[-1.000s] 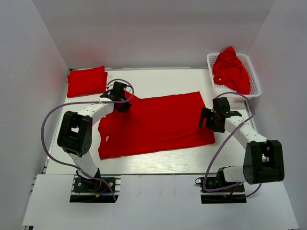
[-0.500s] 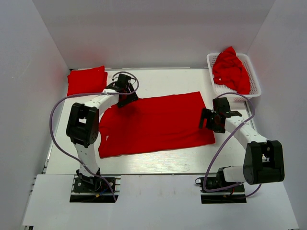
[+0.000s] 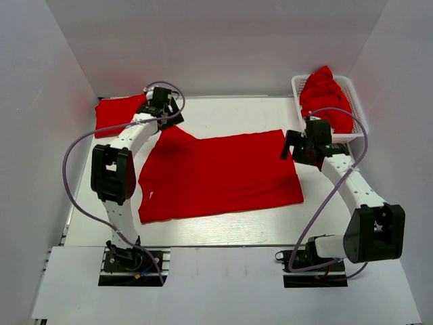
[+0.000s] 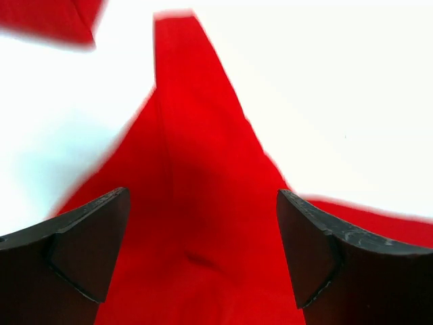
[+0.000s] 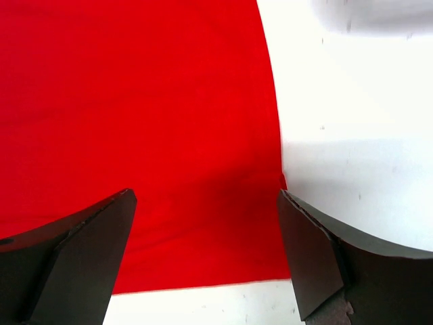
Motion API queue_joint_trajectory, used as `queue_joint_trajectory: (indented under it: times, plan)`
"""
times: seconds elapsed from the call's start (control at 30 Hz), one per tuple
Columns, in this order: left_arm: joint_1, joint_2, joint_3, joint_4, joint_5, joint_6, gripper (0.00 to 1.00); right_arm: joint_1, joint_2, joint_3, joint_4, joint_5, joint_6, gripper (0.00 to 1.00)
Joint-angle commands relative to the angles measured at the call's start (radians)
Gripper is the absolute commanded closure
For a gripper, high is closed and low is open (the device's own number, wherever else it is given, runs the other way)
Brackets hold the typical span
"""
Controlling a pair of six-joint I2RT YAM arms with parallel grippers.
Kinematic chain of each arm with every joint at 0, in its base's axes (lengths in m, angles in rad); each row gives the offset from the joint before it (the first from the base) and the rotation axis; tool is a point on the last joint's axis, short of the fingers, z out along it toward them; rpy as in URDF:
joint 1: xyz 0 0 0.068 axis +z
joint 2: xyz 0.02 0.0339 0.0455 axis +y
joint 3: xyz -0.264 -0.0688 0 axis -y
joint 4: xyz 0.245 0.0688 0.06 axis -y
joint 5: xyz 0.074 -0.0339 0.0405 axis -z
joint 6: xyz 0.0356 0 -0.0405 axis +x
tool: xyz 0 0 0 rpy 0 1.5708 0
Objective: Fold and stack the t-shirts
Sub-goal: Grap the side of the flattened tshirt furthest away from the robot with both arms
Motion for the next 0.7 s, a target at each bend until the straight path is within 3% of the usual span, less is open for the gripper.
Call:
queue_joint_trajectory:
  times: [0.0,0.17,0.3,0.57,0.67]
  plan:
    - [0.062,0.062,0.095,0.026,0.066,0.088,0.01,0.003,0.043,0.074,0.038,-0.011,-0.014,0.1]
    - [0.102,0.225,0.201,0.077,0.072,0.192,0.02,0.003,0.077,0.128,0.043,-0.014,-0.02,0.1]
    - [0.126,0.265,0.21,0.157,0.099,0.243,0.05,0.002,0.1,0.137,0.035,-0.011,-0.017,0.1]
    - [0.165,0.331,0.19,0.287,0.175,0.222,0.22,0.003,0.132,0.122,0.028,-0.005,-0.001,0.1]
    - [0.185,0.346,0.19,0.298,0.195,0.197,0.23,0.0,0.143,0.122,0.026,-0.005,0.0,0.1]
